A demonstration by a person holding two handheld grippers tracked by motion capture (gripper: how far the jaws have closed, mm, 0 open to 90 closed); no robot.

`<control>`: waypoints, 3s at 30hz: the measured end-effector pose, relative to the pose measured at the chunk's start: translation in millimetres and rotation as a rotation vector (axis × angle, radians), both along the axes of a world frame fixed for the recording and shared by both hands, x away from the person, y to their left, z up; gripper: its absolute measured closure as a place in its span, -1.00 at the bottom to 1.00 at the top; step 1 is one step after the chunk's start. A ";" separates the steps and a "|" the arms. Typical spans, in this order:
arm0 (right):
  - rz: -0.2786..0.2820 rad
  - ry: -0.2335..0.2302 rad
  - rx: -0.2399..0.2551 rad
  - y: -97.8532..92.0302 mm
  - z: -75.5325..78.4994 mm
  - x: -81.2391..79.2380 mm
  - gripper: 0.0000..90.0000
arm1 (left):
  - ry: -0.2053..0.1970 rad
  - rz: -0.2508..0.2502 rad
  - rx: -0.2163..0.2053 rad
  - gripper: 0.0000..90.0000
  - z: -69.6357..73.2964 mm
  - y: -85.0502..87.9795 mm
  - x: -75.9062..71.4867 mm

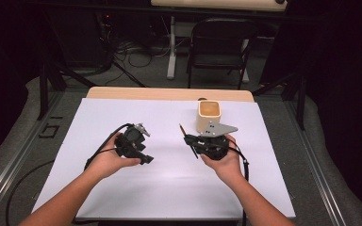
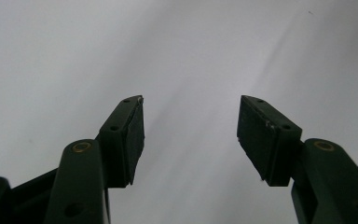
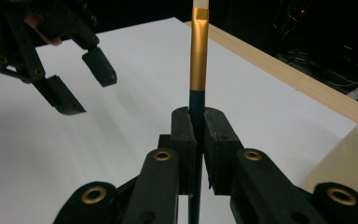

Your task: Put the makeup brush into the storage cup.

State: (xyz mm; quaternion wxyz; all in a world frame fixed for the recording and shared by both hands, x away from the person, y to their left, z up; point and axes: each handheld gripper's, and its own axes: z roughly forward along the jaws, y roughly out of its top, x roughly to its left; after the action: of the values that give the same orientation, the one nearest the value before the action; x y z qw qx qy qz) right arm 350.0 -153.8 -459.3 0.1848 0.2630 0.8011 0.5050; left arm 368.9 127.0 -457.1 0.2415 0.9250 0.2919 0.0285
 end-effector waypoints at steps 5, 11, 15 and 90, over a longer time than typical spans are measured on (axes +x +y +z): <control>-0.013 0.002 0.027 -2.9 2.1 2.3 0.86 | -0.004 0.017 -0.046 -0.07 -0.2 6.3 -0.1; -0.022 0.006 0.049 -5.0 2.4 3.6 0.85 | -0.029 0.041 -0.068 -0.07 1.9 15.1 -0.1; -0.026 0.022 0.084 -7.7 3.4 4.7 0.85 | -0.055 0.057 -0.108 -0.07 1.7 22.0 -0.6; -0.209 -0.056 0.191 -54.7 -1.6 2.2 0.85 | -0.314 0.292 -0.487 -0.78 -55.7 83.4 -30.9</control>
State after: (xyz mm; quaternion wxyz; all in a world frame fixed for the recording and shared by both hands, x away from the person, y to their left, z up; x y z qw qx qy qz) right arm 352.1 -208.5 -460.9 0.2330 0.3472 0.7121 0.5640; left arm 338.1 210.5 -512.8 0.4913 0.7727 0.3789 0.1343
